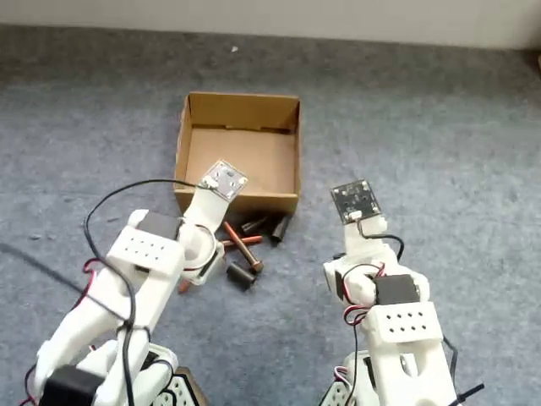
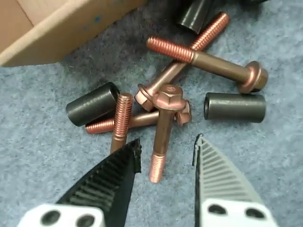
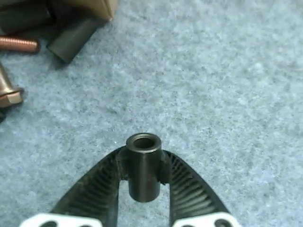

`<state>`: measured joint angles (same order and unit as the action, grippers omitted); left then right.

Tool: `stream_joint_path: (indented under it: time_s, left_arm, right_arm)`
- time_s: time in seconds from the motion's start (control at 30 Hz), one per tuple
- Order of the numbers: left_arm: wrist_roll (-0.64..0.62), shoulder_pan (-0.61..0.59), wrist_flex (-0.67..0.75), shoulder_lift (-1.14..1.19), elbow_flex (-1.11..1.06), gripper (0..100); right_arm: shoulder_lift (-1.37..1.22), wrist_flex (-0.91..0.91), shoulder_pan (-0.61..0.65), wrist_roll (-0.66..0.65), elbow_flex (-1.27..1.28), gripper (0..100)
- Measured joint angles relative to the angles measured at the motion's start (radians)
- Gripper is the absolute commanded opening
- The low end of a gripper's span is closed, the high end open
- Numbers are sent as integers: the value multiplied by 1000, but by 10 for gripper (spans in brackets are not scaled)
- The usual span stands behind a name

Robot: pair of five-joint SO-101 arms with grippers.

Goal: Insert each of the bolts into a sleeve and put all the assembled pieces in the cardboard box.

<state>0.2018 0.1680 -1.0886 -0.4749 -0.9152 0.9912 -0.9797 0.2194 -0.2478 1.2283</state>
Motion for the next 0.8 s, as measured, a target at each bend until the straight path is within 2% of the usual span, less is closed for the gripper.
stream_joint_path:
  time_s: [0.3,0.57,0.8]
  left_arm:
    - [-2,5,164,166,0,190]
    - [-5,104,196,235,18,29]
    - [-5,153,198,209,21,5]
  right_arm:
    - [0,0,-2,0,0,4]
    - [0,0,-2,0,0,4]
    - [0,0,-2,0,0,4]
